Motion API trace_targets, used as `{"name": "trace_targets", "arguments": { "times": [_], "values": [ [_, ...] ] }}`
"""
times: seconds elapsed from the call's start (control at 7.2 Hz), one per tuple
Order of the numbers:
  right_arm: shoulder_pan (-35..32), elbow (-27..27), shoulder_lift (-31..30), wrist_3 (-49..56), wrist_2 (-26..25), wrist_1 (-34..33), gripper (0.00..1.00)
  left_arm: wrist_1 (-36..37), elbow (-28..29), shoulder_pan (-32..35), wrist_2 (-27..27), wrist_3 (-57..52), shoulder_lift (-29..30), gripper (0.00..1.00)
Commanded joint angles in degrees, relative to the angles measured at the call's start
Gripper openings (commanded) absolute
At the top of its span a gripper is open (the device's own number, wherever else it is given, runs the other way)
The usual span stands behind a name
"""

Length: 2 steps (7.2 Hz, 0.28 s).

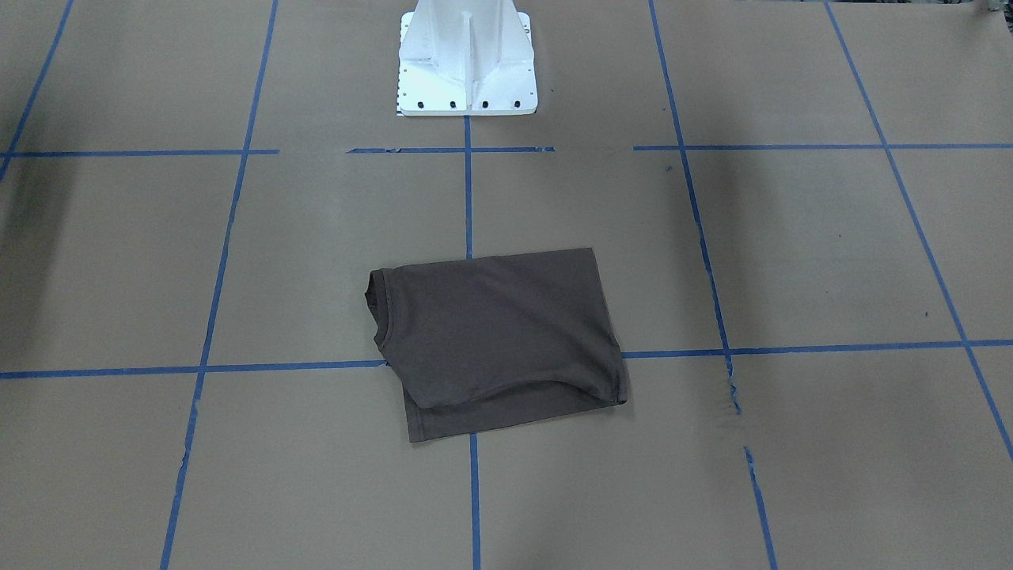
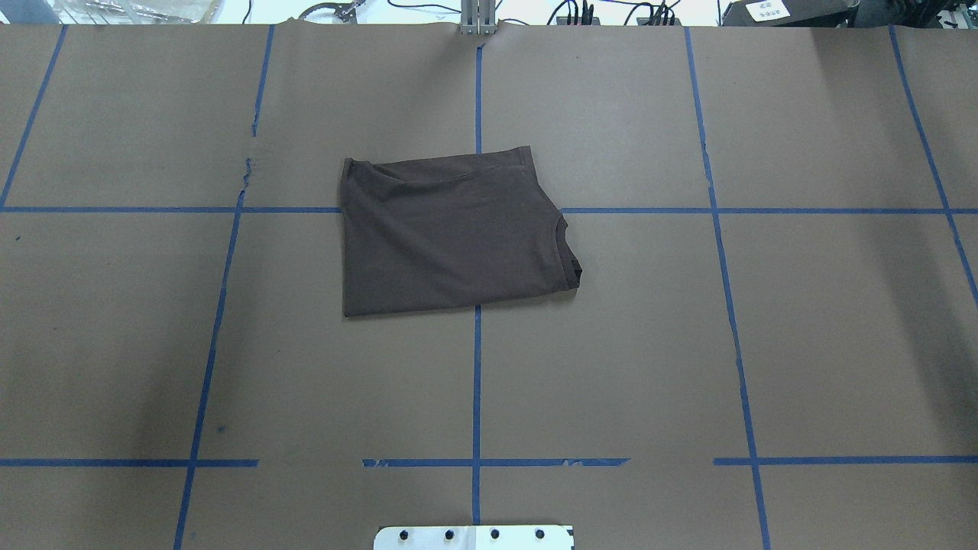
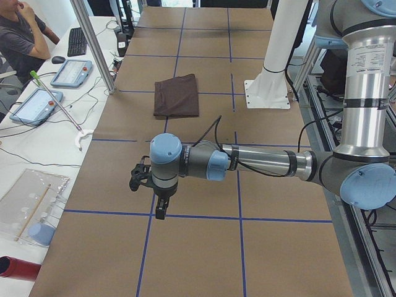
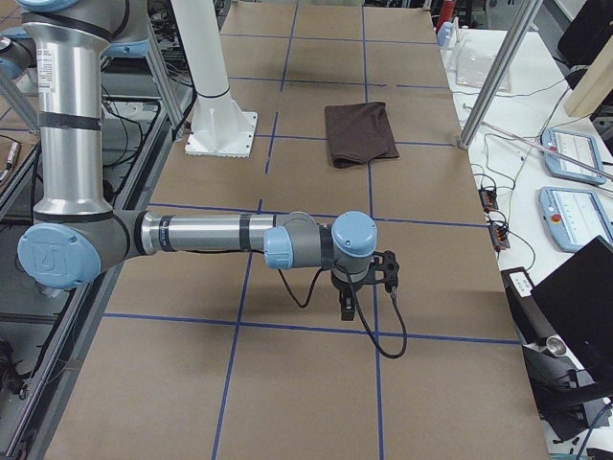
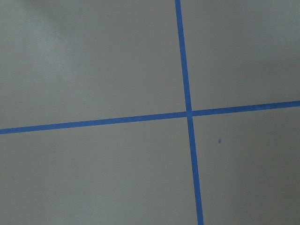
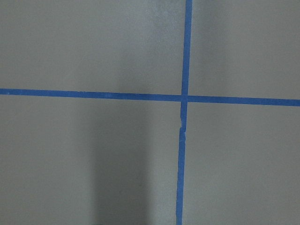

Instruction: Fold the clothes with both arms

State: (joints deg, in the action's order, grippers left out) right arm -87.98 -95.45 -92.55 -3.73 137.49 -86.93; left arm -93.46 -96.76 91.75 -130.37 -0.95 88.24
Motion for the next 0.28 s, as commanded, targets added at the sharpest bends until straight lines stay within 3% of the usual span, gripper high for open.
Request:
{"name": "trace_targets", "arguments": {
  "times": [0.0,0.14],
  "values": [
    [0.0,0.0,0.0,0.0,-0.1,0.0,1.00,-0.3,0.3,-0.1,-0.1,0.2,0.0,1.00],
    [0.0,0.0,-0.1,0.1,-0.2,0.0,1.00,-0.3,0.4,-0.1,-0.1,0.2,0.0,1.00]
  ]
}}
